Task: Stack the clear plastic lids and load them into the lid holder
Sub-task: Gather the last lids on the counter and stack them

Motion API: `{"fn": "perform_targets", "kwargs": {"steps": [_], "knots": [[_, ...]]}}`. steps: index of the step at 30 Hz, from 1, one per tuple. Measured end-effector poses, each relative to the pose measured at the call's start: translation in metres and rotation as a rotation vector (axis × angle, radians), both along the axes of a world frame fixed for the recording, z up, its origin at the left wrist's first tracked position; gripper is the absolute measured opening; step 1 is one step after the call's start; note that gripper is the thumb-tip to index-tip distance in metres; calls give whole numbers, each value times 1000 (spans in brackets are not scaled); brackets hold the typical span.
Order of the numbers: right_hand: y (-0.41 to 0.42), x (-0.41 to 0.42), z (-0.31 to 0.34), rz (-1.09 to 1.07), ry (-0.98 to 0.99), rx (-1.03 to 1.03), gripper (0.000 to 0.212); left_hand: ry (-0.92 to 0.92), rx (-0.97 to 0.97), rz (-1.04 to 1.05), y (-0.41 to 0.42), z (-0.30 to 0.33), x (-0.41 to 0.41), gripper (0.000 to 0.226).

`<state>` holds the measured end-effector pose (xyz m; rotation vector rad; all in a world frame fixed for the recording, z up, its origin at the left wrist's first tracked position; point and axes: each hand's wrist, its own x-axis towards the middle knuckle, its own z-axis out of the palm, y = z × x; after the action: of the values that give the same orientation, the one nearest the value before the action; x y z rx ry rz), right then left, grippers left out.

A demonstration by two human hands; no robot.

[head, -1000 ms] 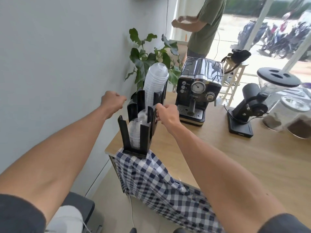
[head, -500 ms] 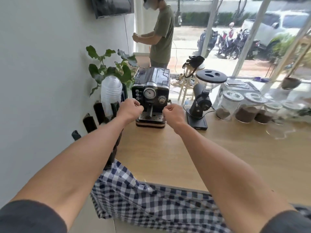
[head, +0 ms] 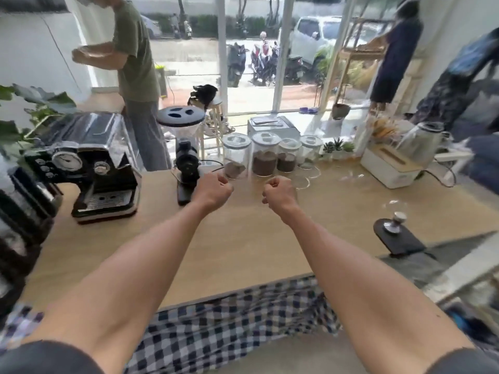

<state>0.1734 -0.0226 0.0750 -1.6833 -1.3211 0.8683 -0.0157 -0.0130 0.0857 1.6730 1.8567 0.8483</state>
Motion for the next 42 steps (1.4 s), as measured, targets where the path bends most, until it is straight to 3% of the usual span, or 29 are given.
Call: {"fn": "perform_targets", "kwargs": {"steps": [7, 14, 25, 29, 36, 39, 42], "knots": [[-23, 158, -18, -195, 12, -36, 14, -37, -27, -176, 10, -20, 165, 13], [-25, 244, -34, -321, 26, -62, 19, -46, -53, -283, 25, -29, 265, 16], [35, 324, -54, -429, 18, -81, 19, -3, -85, -407, 112, -57, 345, 16], [72, 350, -53, -455, -29, -85, 17, 44, -95, -451, 155, -63, 365, 6], [114, 390, -72, -469, -83, -145, 13, 107, -155, -507, 208, -92, 404, 26], [129, 411, -84, -459, -127, -222, 28, 166, -134, -504, 226, -101, 423, 35], [141, 434, -101, -405, -312, -359, 55, 294, -52, -483, 241, -111, 440, 44]]}}
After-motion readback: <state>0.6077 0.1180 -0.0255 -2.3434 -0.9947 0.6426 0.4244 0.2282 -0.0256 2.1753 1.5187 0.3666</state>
